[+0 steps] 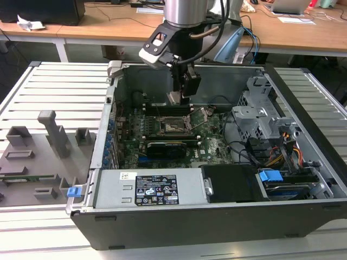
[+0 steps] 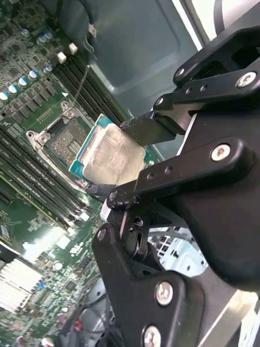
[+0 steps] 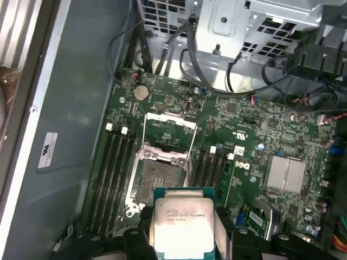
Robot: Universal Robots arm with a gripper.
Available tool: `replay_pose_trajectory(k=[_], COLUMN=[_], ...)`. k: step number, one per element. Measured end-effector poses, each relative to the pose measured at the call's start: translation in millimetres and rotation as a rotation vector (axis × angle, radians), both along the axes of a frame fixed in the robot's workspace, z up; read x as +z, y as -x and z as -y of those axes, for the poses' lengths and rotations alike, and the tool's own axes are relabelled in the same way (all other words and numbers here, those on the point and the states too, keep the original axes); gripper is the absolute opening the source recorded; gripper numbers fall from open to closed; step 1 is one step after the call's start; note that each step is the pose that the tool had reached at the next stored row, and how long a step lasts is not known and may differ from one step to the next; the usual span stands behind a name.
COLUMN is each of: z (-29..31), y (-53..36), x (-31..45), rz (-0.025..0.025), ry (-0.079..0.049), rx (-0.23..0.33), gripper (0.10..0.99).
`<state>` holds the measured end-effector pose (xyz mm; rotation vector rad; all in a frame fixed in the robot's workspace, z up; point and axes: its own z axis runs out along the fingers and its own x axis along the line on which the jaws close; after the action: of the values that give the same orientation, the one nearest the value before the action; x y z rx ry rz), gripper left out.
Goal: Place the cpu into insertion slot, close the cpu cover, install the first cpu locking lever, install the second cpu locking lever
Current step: 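Place the cpu into insertion slot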
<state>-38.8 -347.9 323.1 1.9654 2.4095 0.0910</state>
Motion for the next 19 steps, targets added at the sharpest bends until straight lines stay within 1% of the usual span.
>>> replay_pose_trajectory(k=[1, 3, 5, 6, 8, 10, 12, 13, 19], z=[0.0, 0.0, -0.2, -0.5, -0.5, -0.6, -2.1, -2.8, -7.1], y=[0.0, 0.0, 0.1, 0.1, 0.0, 0.1, -0.4, -0.8, -1.2], x=[-1.0, -4.2, -7.7, -9.4, -14.5, -18.1, -24.6, -28.8, -40.8], rz=[0.0, 0.0, 0.0, 0.0, -0.0006, -0.0019, -0.0038, -0.0045, -0.0047], ry=[0.0, 0.0, 0.0, 0.0, 0.0, 0.0, 0.0, 0.0, 0.0], rx=[-0.018, -0.078, -0.117, -0.126, -0.139, -0.14, -0.146, -0.159, -0.166], gripper=[0.529, 0.529, 0.529, 0.529, 0.529, 0.529, 0.529, 0.529, 0.529])
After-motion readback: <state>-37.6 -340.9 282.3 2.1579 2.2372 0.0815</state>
